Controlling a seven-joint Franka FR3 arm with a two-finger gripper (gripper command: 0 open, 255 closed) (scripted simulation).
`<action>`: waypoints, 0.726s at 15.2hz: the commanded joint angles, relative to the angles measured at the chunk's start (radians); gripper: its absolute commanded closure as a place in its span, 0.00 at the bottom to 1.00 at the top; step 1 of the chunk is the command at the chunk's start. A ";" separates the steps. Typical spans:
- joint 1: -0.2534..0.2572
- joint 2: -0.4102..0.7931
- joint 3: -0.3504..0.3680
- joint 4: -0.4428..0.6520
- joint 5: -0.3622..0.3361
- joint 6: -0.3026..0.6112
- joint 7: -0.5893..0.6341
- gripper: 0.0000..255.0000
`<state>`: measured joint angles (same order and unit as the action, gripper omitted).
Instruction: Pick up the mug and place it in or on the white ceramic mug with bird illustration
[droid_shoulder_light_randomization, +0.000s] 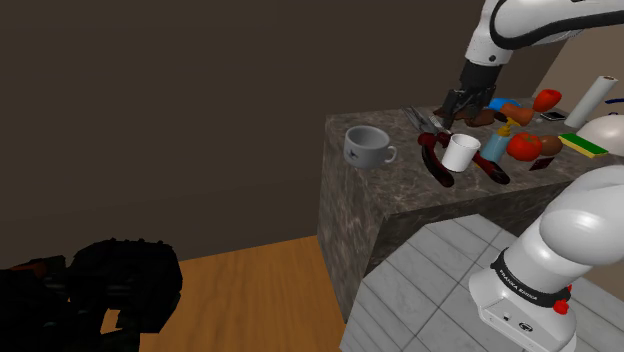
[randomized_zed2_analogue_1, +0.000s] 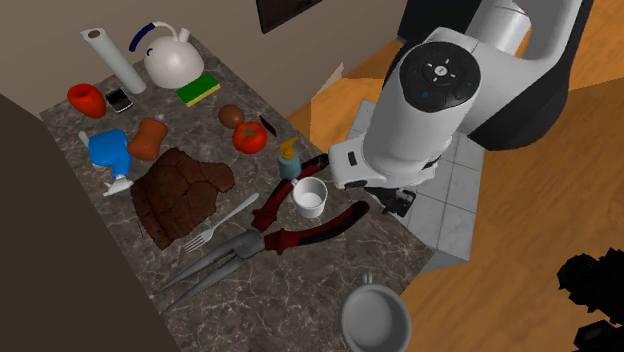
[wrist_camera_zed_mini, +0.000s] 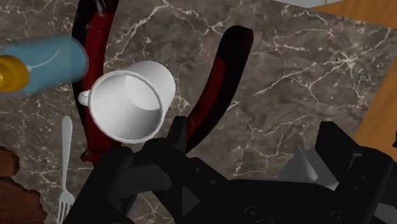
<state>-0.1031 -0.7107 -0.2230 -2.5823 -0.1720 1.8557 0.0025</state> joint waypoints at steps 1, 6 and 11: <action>-0.020 0.036 -0.033 -0.032 -0.033 0.075 -0.020 0.00; -0.065 0.149 -0.110 -0.068 -0.101 0.241 -0.064 0.00; -0.083 0.230 -0.154 -0.089 -0.131 0.351 -0.083 0.00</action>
<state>-0.1851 -0.4902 -0.3725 -2.6645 -0.2996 2.1890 -0.0802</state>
